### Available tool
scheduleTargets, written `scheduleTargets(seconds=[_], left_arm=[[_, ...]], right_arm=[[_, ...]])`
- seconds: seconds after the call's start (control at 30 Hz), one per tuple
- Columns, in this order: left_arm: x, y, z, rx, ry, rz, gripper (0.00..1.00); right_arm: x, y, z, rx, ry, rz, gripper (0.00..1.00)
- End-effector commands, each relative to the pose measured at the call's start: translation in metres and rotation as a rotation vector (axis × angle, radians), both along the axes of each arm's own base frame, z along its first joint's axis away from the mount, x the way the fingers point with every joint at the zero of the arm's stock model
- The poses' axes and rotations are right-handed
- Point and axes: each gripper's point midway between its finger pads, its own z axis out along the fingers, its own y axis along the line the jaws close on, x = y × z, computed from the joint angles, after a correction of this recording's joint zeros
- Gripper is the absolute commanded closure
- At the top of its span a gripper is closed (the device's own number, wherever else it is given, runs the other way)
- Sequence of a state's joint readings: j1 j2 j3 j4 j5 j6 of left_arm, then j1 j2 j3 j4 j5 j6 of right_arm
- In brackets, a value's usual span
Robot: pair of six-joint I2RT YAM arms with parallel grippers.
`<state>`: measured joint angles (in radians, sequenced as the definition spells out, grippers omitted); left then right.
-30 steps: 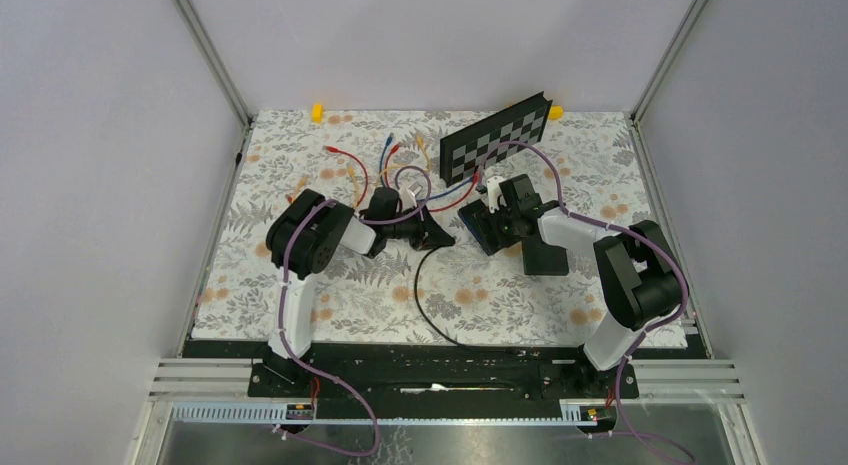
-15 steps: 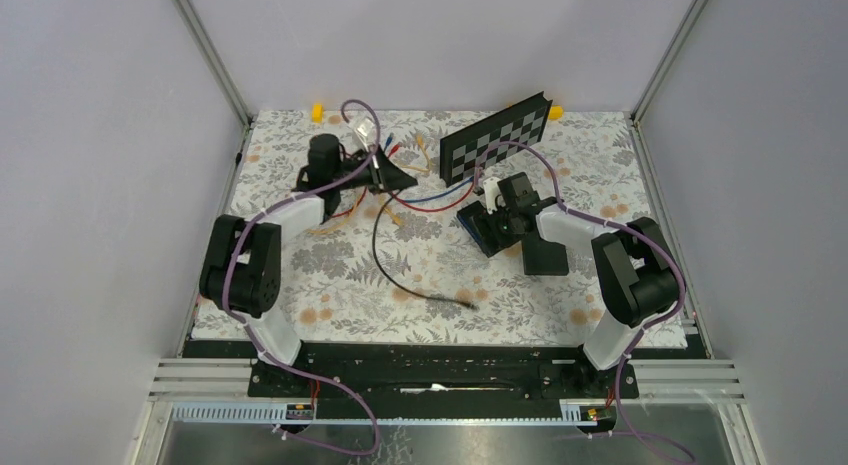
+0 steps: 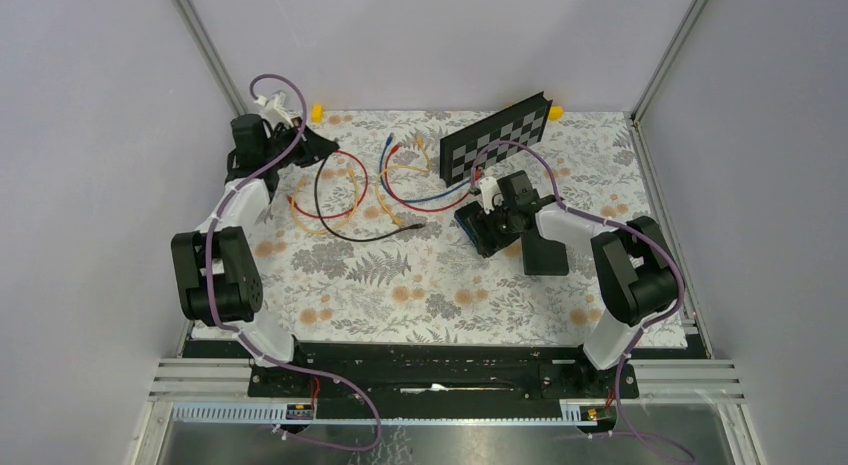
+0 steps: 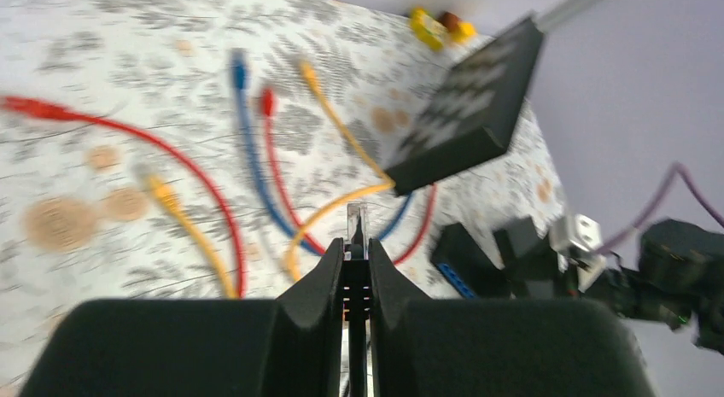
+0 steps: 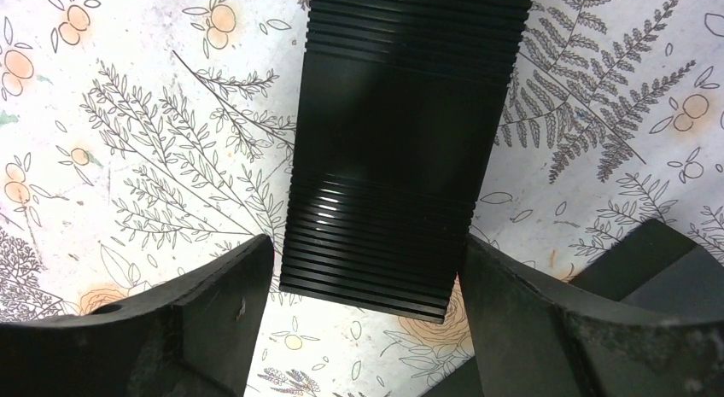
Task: Pull the plug from the switch port
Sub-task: Place the connector at the center of the board.
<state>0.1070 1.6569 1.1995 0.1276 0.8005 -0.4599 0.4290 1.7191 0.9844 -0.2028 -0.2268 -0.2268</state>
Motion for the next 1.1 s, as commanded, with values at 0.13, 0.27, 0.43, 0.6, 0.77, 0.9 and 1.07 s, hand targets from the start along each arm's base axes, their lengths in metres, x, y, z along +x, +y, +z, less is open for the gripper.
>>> scheduleTargets(seconds=[0.13, 0.27, 0.43, 0.6, 0.77, 0.9, 1.07], left_arm=[[0.04, 0.08, -0.023, 0.14, -0.07, 0.242, 1.0], [0.054, 0.11, -0.047, 0.196, -0.032, 0.315, 1.0], [0.067, 0.137, -0.071, 0.28, -0.008, 0.396, 0.96], [0.079, 0.147, -0.089, 0.32, 0.022, 0.413, 0.8], [0.087, 0.15, -0.105, 0.328, 0.067, 0.401, 0.55], [0.084, 0.151, -0.109, 0.349, 0.085, 0.395, 0.36], [0.068, 0.145, -0.105, 0.356, 0.08, 0.375, 0.26]], right_arm=[[0.005, 0.009, 0.007, 0.028, -0.001, 0.039, 0.15], [0.005, 0.009, 0.007, 0.028, -0.001, 0.04, 0.15], [0.005, 0.009, 0.005, 0.024, 0.001, 0.043, 0.15], [0.005, 0.008, 0.005, 0.022, 0.001, 0.048, 0.15], [0.002, 0.008, 0.003, 0.019, 0.013, 0.053, 0.14], [0.0, 0.006, 0.002, 0.01, 0.023, 0.053, 0.14], [-0.003, 0.001, 0.001, -0.016, 0.042, 0.056, 0.12]])
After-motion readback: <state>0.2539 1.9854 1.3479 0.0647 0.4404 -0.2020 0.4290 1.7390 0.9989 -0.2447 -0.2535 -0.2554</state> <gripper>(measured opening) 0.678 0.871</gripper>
